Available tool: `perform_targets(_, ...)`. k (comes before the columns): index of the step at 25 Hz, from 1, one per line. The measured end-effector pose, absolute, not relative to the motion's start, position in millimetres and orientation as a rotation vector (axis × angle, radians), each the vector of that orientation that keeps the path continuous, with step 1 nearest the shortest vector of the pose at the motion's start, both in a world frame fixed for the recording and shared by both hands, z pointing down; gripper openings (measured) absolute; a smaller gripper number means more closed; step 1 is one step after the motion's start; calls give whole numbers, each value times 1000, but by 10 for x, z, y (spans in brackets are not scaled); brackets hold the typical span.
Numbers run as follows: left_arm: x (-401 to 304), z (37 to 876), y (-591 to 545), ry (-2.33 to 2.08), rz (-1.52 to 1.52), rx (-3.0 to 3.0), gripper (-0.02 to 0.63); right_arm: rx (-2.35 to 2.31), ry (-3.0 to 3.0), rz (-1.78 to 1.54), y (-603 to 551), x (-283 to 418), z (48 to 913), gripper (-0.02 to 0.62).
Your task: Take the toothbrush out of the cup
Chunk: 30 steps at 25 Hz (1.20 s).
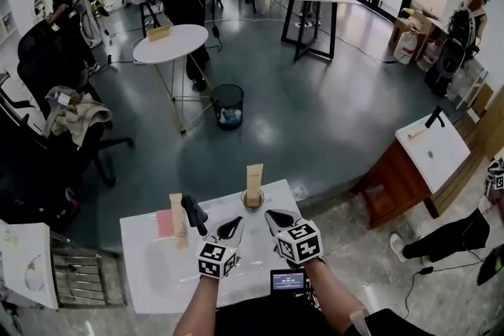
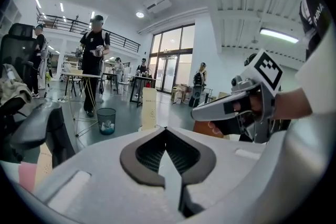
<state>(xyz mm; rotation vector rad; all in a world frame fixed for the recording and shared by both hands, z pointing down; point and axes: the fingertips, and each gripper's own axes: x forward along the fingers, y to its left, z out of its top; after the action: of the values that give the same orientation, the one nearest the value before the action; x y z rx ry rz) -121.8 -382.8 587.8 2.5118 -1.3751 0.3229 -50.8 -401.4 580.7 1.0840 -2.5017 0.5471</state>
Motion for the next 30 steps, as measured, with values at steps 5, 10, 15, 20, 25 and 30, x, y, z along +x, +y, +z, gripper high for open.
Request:
perform_targets(5,-1264,5901,-3820,-1380,345,2505,9,1074,-2509,550,-4004,-533,5817,9)
perform_targets(10,-1250,5898,-3818,-1373,354,2512,9,1074,-2512,551,-4010,-548,5804,9)
perform_targets(15,-1221,5896,-3819,-1366,353,2516,9,1079,-2506,562,-3996,-516,5840,9)
perform_targets(20,-1192,5934,-3830,-1360,355,2506,9,1068,-2507,573,-4014,-495,5896,9)
perform_targets(25,-1170,5929,-3934,-1363,331,2498,9,1065,-2517,552,-4185,-506,5895,9)
perform_targets(30,-1168,5912,-4088,-1365,314,2502,9,1037,-2535,528,-4443,-566,5894,75)
